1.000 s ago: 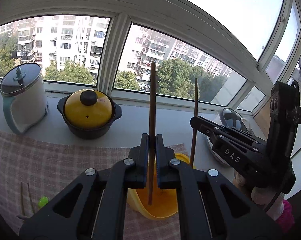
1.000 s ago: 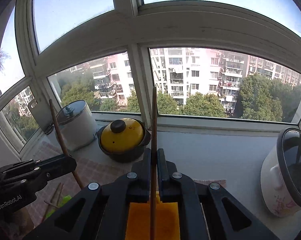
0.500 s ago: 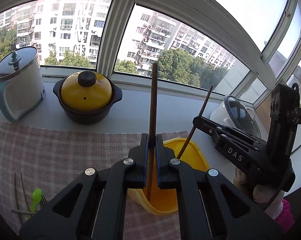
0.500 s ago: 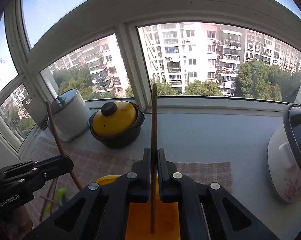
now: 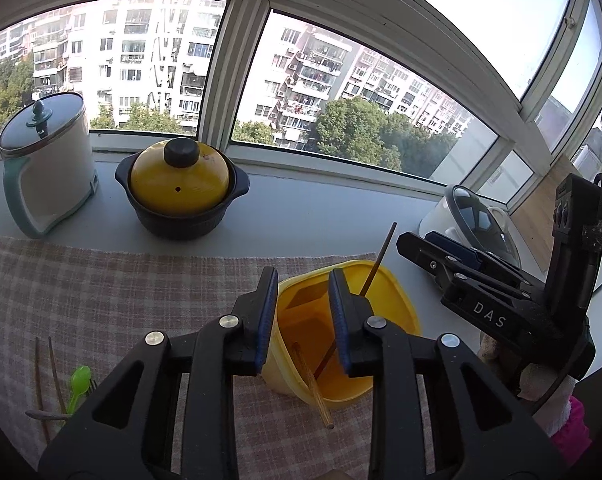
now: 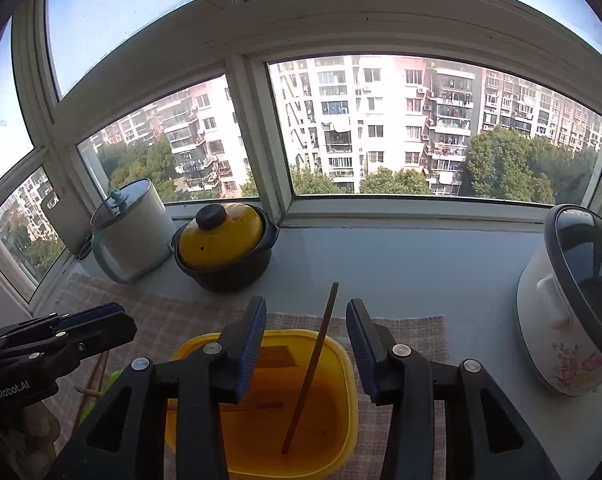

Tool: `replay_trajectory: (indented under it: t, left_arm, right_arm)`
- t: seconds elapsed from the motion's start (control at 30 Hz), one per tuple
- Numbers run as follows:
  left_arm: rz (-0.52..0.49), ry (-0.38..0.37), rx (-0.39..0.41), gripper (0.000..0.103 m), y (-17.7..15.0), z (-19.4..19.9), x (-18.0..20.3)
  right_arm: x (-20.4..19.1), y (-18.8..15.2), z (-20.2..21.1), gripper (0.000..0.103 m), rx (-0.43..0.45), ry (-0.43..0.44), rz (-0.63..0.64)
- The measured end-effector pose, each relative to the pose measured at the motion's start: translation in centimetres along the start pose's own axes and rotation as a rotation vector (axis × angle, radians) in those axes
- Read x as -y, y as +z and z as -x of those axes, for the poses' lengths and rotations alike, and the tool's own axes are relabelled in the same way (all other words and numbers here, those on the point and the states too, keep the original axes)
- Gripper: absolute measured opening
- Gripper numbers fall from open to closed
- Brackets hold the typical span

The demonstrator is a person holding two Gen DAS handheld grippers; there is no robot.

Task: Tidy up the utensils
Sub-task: 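Move the open left tool back over the utensils on the cloth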

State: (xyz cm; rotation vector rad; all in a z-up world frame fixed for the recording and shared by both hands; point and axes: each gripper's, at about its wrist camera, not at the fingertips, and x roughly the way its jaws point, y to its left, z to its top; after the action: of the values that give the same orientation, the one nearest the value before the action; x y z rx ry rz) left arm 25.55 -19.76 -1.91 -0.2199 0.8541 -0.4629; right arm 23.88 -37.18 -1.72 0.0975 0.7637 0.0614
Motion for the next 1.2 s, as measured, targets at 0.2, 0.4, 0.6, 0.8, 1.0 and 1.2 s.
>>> replay_trajectory:
  t: [0.2,0.4,0.6,0.8,1.0,1.2]
  left_arm:
    - [-0.009,0.004,0.009,0.025,-0.5,1.6,-0.5]
    - [-0.018,0.012,0.017,0.025,-1.1,3.3,-1.5]
    - [-0.034,0.033,0.022,0.031,-1.6,5.3,-3.4]
    - [-0.047,0.077,0.042,0.038,-2.5,7.6,-6.8]
    - [-0.038,0.125,0.03,0.038,-3.6,9.6,-11.6]
    - [0.021,0.163,-0.019,0.038,-4.9,10.4,-16.9]
  right_arm:
    - [-0.7,-0.6,1.5,0.063,0.03,-0.018,0.01]
    - [-1.8,-1.3,3.2,0.082,0.06,-0.032,0.016]
    - [-2.6,-2.3,4.9,0.093,0.085,-0.031,-0.001]
    - [-4.1,-3.5,6.1,0.103,0.093,-0.054,-0.003]
    - [-5.5,-4.7,7.4,0.103,0.11,-0.076,-0.022]
    - [-7.7,-6.2,8.1,0.103,0.108,-0.061,-0.006]
